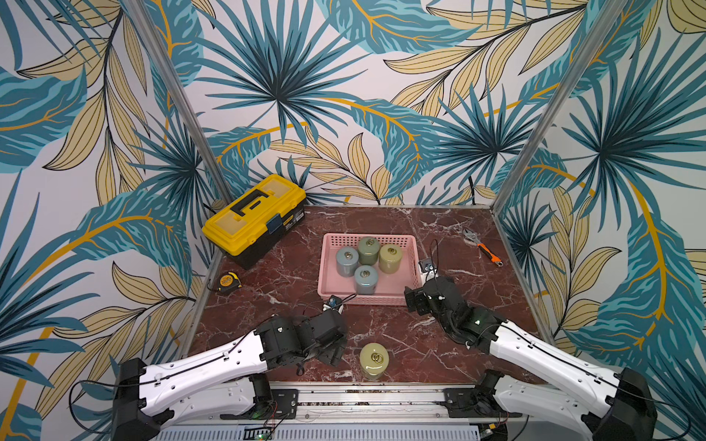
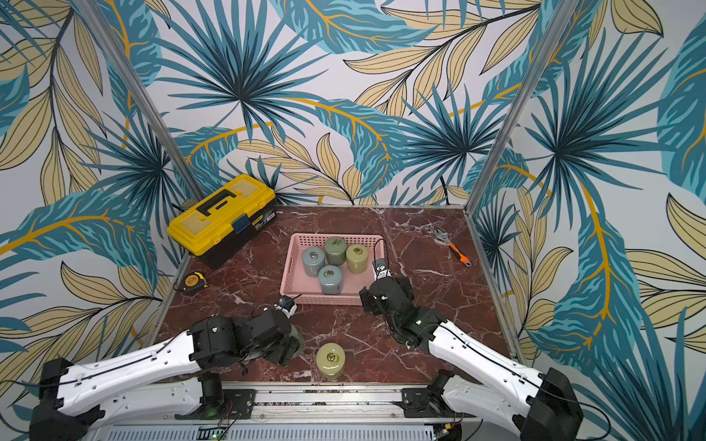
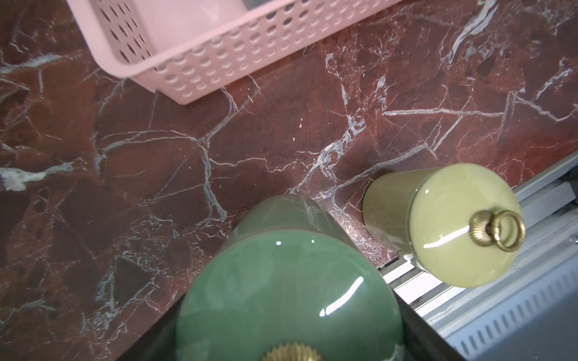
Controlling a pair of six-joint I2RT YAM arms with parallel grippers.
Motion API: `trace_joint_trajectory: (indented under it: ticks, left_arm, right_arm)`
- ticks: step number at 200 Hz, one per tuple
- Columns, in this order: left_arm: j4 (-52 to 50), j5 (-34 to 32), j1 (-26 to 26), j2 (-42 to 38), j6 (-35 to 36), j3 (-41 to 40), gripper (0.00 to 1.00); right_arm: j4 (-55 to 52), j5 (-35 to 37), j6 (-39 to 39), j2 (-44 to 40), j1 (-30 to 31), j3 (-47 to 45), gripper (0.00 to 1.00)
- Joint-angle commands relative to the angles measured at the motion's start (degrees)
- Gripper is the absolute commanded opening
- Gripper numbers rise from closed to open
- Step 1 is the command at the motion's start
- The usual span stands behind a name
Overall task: Take the tea canister out of the basket
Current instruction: Place the tea canister at the center of the board.
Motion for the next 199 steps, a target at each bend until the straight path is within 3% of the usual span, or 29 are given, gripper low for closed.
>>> trace_joint_trajectory:
  ticks: [1, 199]
  left_arm:
    - [4.7, -1.2, -1.4, -1.7, -3.0, -2.2, 0.49]
    - [7.7, -4.5, -8.5, 6.3, -8.7, -5.6, 0.48]
  right_arm:
    - [0.6, 1.0, 0.3, -0.1, -0.1, -1.2, 0.99]
    - [0.7, 1.1, 0.4, 0.2, -0.1, -1.2, 0.99]
